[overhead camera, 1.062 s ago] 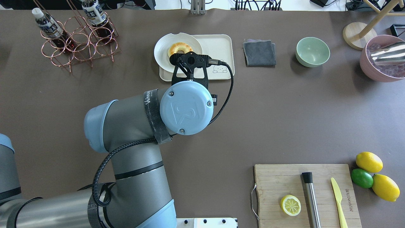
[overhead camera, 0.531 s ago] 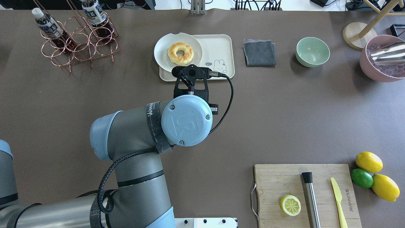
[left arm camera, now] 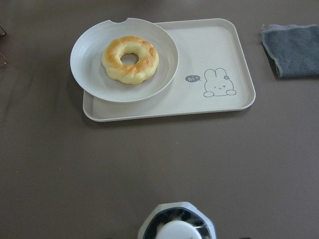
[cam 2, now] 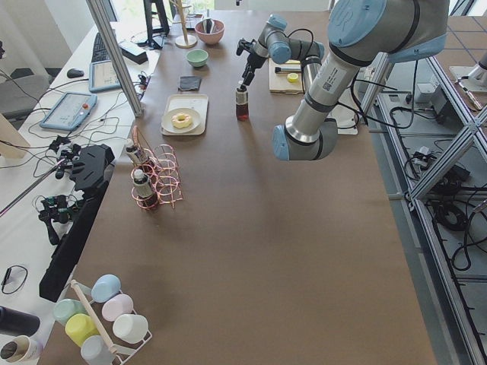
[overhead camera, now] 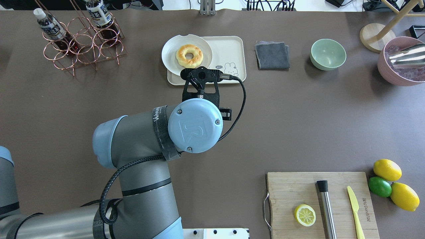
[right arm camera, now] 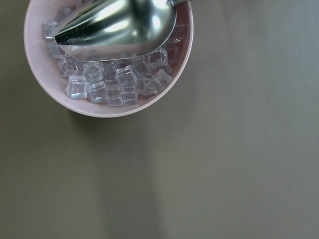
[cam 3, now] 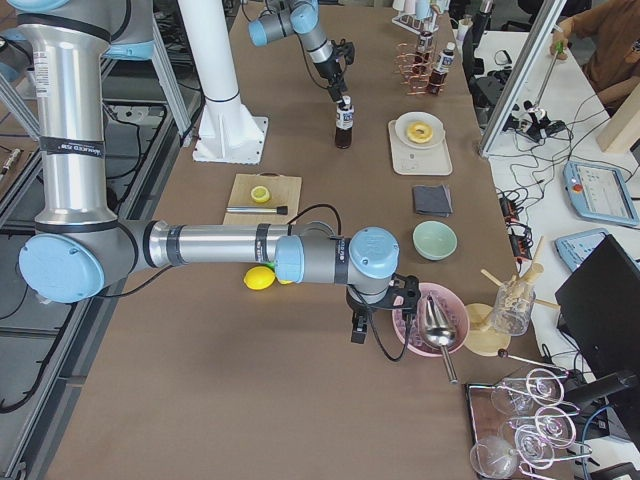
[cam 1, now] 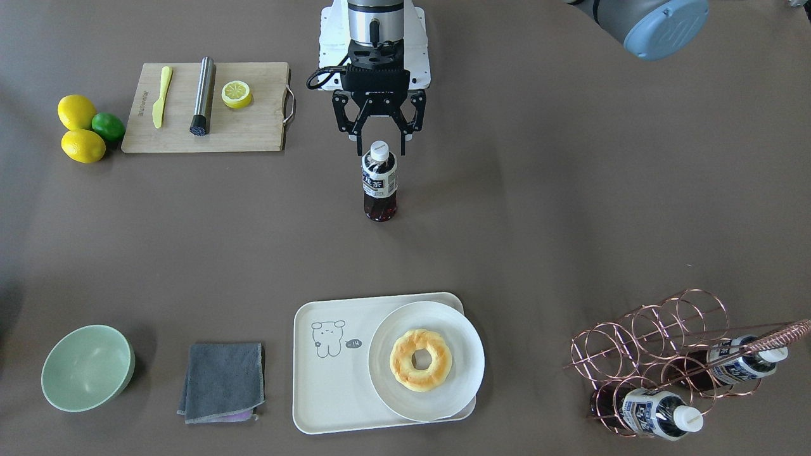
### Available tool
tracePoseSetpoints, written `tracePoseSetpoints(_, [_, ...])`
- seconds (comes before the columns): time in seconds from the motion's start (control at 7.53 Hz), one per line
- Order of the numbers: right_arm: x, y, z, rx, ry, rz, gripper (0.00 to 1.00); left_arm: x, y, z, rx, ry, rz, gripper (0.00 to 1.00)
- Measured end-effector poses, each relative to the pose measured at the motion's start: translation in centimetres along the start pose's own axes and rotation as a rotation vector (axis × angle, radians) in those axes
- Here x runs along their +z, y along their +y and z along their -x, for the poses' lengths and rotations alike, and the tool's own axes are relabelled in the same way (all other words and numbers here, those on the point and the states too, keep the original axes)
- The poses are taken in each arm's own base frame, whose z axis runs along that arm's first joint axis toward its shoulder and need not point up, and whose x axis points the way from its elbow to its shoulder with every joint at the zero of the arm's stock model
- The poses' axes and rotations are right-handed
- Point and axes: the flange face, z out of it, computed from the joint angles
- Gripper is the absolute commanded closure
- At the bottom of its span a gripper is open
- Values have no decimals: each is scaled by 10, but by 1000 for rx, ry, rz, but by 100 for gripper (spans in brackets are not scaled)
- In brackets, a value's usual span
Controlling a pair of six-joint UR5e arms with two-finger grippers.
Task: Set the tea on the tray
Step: 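Carry the bottle toward the tray and lower it onto the table, then open the left gripper and withdraw it back toward the rack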
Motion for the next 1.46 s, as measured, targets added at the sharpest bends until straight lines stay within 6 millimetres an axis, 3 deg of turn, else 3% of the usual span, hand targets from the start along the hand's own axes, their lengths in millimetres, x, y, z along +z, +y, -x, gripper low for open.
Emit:
tracePoseSetpoints(0.13, [-2,-1,2,-3,-1,-3,0,-5,-6,2,-4,9,-4,3])
tracePoseSetpoints(0.4, [-15,-2,17,-24,-7,-30,0,-18,-53,31,0,21,-6,3])
tracePoseSetpoints(0.66, [-35,-4,42,-49,-33,-65,0,-16,-112,96,35,-2,25,3])
tracePoseSetpoints(0.93, [-51,-22,93,-82,-98,-79,0,-2,-163,196,25,-81,59,3])
tracePoseSetpoints(1.19, [-53,-35,181,-73,-137,-65,0,2,-210,328,30,-181,45,3])
tracePoseSetpoints(1.46, [-52,-27,270,-57,-169,-44,0,-9,-231,438,24,-229,18,3])
